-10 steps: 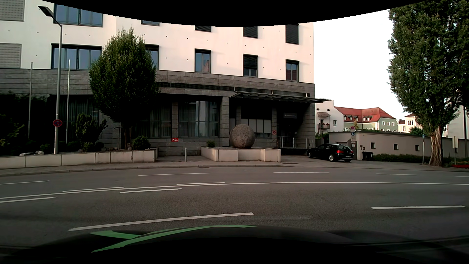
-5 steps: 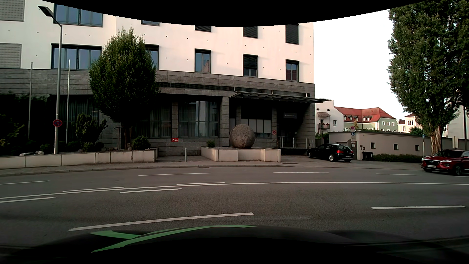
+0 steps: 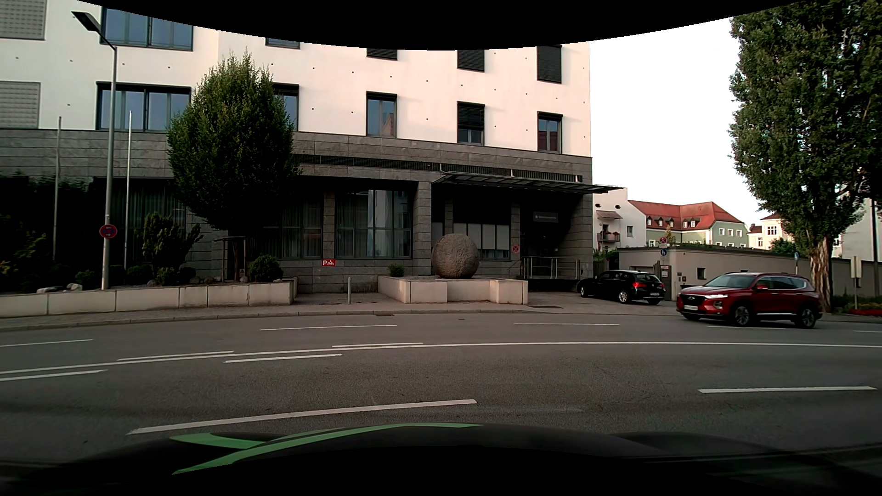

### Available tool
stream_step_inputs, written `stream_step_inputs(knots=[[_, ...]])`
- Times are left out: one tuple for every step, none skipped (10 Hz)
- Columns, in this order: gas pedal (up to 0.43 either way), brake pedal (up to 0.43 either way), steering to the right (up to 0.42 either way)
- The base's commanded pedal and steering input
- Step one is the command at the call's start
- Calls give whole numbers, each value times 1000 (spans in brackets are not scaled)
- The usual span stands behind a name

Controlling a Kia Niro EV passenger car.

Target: Follow the waypoints while adhering to traffic rules and regulations

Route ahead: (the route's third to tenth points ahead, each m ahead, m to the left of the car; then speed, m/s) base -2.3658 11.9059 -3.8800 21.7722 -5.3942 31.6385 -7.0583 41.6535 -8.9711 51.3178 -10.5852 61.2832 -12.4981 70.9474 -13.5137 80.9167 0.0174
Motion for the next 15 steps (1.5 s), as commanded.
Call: stream_step_inputs(knots=[[0,256,-274],[0,256,-274],[0,256,-274],[0,256,-274],[0,256,-274],[0,256,-274],[0,256,-274],[0,256,-274],[0,256,-274],[0,262,-274],[0,256,-274],[0,256,-274],[0,256,-274],[0,256,-274],[0,256,-274]])
